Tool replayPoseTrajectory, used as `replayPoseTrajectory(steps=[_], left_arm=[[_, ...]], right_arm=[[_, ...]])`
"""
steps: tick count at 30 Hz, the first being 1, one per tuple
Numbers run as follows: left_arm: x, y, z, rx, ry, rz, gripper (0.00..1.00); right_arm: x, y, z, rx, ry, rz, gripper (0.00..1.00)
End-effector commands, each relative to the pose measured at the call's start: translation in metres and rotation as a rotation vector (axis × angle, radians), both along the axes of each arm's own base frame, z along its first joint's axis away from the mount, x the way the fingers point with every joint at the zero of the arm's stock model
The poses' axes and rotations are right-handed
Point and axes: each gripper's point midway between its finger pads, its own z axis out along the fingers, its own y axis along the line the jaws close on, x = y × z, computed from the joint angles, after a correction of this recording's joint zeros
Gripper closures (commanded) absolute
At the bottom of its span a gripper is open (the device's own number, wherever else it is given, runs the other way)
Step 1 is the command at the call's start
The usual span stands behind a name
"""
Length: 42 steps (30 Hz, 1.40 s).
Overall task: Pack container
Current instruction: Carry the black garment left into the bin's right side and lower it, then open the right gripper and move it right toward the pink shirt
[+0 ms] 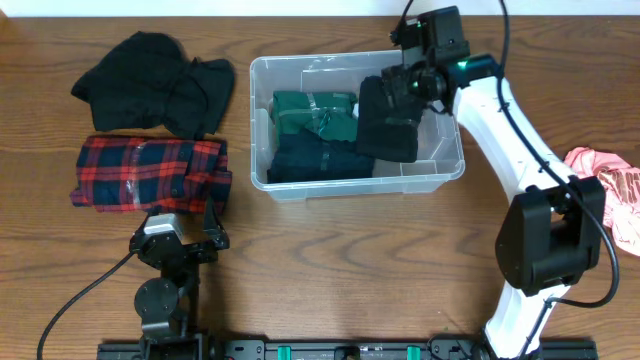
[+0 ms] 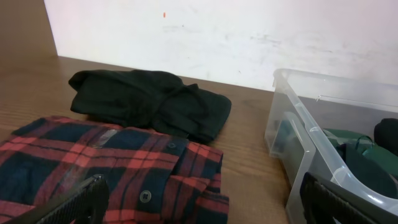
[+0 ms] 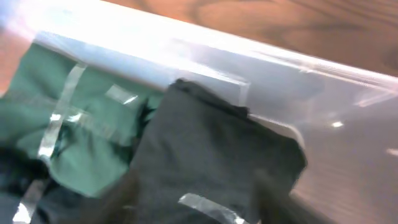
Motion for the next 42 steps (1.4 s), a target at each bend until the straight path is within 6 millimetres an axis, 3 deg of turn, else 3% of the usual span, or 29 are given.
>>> replayPoseTrajectory(steps=[1, 2, 7, 13, 16, 19, 21, 23, 28, 32, 34, 37, 39, 42], left_arm=[[-0.001, 0.003, -0.016, 0.003, 0.047, 0.013, 0.02], [-0.001, 0.003, -0.016, 0.003, 0.047, 0.013, 0.02], [-0.001, 0.003, -0.016, 0.003, 0.047, 0.013, 0.02], [-0.001, 0.003, -0.016, 0.003, 0.047, 0.013, 0.02], [-0.001, 0.003, -0.016, 0.003, 0.047, 0.013, 0.02], [-0.001, 0.003, -0.016, 0.003, 0.047, 0.013, 0.02], [-0.001, 0.003, -0.016, 0.003, 0.047, 0.013, 0.02], [-0.001, 0.003, -0.016, 0.003, 0.047, 0.013, 0.02], [-0.001, 0.003, -0.015, 0.003, 0.046, 0.013, 0.02], [-0.001, 0.003, -0.016, 0.003, 0.047, 0.013, 0.02], [-0.001, 0.003, -0.016, 0.003, 0.047, 0.013, 0.02], [-0.001, 0.003, -0.016, 0.003, 0.047, 0.013, 0.02], [-0.001, 0.003, -0.016, 0.003, 0.047, 0.013, 0.02], [-0.001, 0.003, -0.016, 0.003, 0.047, 0.013, 0.02]], right_arm=[[-0.004, 0.020, 0.002, -0.001, -0.009, 0.045, 0.90], [-0.005, 0.022, 0.000, -0.008, -0.009, 0.046, 0.99], [-0.009, 0.033, -0.027, -0.045, 0.038, 0.063, 0.99], [-0.014, 0.031, -0.085, -0.100, 0.148, 0.061, 0.98], [-0.019, 0.027, -0.115, -0.130, 0.209, 0.059, 0.90], [-0.020, 0.027, -0.124, -0.134, 0.224, 0.059, 0.92], [-0.017, 0.030, -0.114, -0.118, 0.202, 0.062, 0.89], [-0.010, 0.034, -0.091, -0.095, 0.156, 0.061, 0.81], [0.004, 0.037, -0.003, -0.039, -0.011, 0.055, 0.75], [0.000, 0.012, 0.071, -0.034, -0.129, -0.055, 0.70], [-0.006, -0.019, 0.098, -0.054, -0.160, -0.185, 0.70], [-0.023, -0.082, 0.125, -0.102, -0.167, -0.411, 0.75], [-0.038, -0.131, 0.134, -0.140, -0.146, -0.539, 0.75], [-0.056, -0.188, 0.133, -0.161, -0.088, -0.677, 0.74]])
